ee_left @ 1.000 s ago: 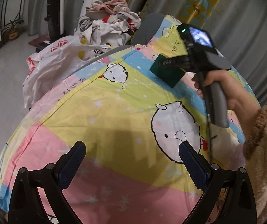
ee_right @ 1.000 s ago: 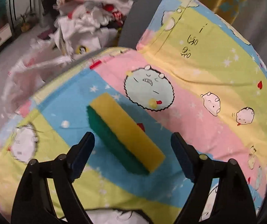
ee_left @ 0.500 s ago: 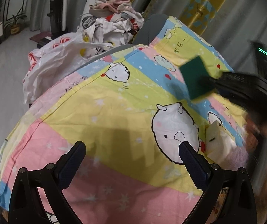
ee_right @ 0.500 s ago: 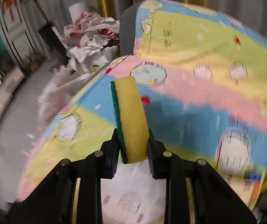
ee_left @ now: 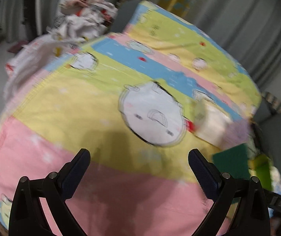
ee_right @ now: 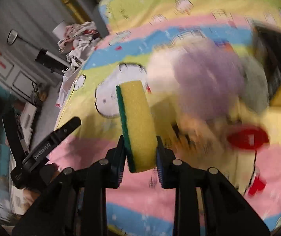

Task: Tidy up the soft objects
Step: 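Carry the sponge into the white box and open the right gripper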

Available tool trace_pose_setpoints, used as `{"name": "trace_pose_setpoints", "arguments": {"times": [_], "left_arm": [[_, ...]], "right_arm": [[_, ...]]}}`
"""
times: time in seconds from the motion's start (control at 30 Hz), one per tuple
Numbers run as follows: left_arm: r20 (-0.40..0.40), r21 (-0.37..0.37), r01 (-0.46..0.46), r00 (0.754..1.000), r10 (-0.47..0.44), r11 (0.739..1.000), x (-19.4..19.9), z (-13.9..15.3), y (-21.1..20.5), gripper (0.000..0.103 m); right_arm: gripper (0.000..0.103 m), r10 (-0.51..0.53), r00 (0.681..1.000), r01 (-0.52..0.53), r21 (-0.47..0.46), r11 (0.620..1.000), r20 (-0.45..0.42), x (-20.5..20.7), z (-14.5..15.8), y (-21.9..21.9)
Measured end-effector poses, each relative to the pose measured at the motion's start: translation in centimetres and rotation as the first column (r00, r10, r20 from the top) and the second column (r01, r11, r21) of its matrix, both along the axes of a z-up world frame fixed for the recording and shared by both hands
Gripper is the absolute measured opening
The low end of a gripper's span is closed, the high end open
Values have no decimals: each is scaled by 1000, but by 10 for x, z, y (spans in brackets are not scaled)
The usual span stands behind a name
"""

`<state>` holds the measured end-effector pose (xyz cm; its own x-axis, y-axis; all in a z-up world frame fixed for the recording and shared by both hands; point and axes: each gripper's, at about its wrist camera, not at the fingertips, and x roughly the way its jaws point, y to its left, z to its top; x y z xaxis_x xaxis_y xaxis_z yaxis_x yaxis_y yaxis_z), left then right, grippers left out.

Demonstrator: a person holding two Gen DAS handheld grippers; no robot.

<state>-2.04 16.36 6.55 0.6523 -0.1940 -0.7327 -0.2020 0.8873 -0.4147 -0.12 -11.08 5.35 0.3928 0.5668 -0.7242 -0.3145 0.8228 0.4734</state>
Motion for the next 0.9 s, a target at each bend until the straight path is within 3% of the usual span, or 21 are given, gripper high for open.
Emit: {"name": "trace_pose_setpoints", "arguments": {"times": [0.1,0.23,0.27,0.33,0.43,0.63,0.7,0.87,0.9], "left_arm": [[-14,-63,79,997,-80,995,-14,-2,-21,100],[-46,-57,149,987,-152,987,-28,-2,-52,100],[-46,-67,172,983,-175,983,-31,-1,-59,100],[-39,-76,215,975,-218,974,-34,1,-72,100],[-29,-36,253,967,-254,967,-34,6,-90,100],[-14,-63,335,942,-336,940,-31,4,-117,99],[-18,-51,354,934,-356,934,-30,1,-129,89],[-57,-70,395,915,-399,916,-23,-10,-148,84],[-59,-69,398,914,-402,915,-22,-11,-151,76]], "right_arm": [[29,-10,997,10,8,1000,-74,-14,-17,-14],[34,-19,991,27,58,998,-133,-27,-26,-29],[38,-21,991,30,61,998,-134,-31,-25,-33],[66,-65,993,69,39,997,-101,-34,-19,-42],[67,-136,990,135,-22,991,-42,-36,-11,-55],[66,-169,986,169,36,985,4,-32,0,-79],[63,-155,988,154,54,987,20,-30,2,-78],[55,-114,993,115,91,989,-16,-12,-9,-63],[52,-113,993,115,89,989,-29,-10,-13,-60]]}}
